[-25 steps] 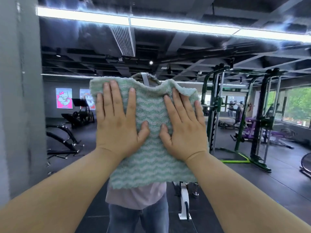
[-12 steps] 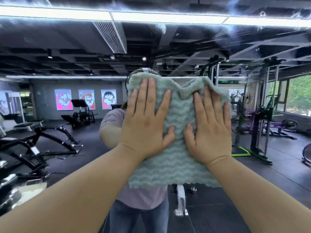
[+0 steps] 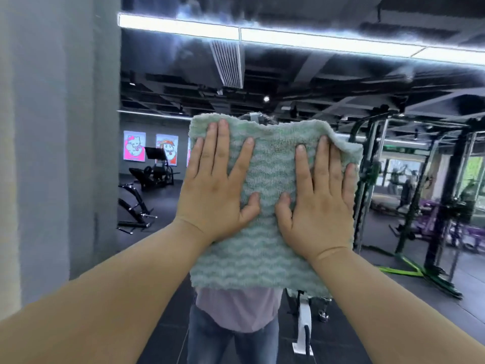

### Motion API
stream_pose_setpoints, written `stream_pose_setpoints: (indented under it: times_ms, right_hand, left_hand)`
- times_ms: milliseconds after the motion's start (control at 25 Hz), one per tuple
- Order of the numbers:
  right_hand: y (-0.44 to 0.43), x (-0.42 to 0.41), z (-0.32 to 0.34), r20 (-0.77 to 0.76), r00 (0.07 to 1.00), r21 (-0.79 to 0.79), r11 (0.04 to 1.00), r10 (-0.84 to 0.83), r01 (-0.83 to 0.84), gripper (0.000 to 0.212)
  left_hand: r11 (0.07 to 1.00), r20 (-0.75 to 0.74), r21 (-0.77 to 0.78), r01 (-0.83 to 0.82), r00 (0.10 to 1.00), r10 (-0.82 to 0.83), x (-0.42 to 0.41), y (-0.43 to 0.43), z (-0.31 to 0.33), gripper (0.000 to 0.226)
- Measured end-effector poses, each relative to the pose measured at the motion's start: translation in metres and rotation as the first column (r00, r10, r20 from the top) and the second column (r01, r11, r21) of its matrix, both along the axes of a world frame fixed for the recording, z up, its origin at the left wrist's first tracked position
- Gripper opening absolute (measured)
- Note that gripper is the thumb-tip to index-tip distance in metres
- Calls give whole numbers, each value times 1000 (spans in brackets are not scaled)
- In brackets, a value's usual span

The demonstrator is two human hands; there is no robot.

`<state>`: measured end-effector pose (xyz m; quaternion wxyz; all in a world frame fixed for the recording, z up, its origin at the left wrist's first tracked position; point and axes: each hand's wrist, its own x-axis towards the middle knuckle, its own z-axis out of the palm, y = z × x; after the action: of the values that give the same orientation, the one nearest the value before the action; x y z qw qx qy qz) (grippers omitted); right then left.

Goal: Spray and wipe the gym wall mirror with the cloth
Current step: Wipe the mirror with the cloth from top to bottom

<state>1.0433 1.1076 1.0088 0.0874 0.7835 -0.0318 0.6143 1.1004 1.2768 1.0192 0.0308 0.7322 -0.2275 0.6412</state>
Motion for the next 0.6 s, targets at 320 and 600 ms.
stream_pose_setpoints:
  times_ms: [320, 600]
  right_hand:
    - [131, 41, 14, -18, 1000, -62, 998, 25, -26, 73]
    - [121, 37, 81, -55, 998, -116, 993, 11, -17, 72]
  left_hand:
    - [992, -96, -121, -22, 995, 10, 35, 122, -4, 86]
    - [962, -108, -265, 60, 990, -91, 30, 112, 50, 83]
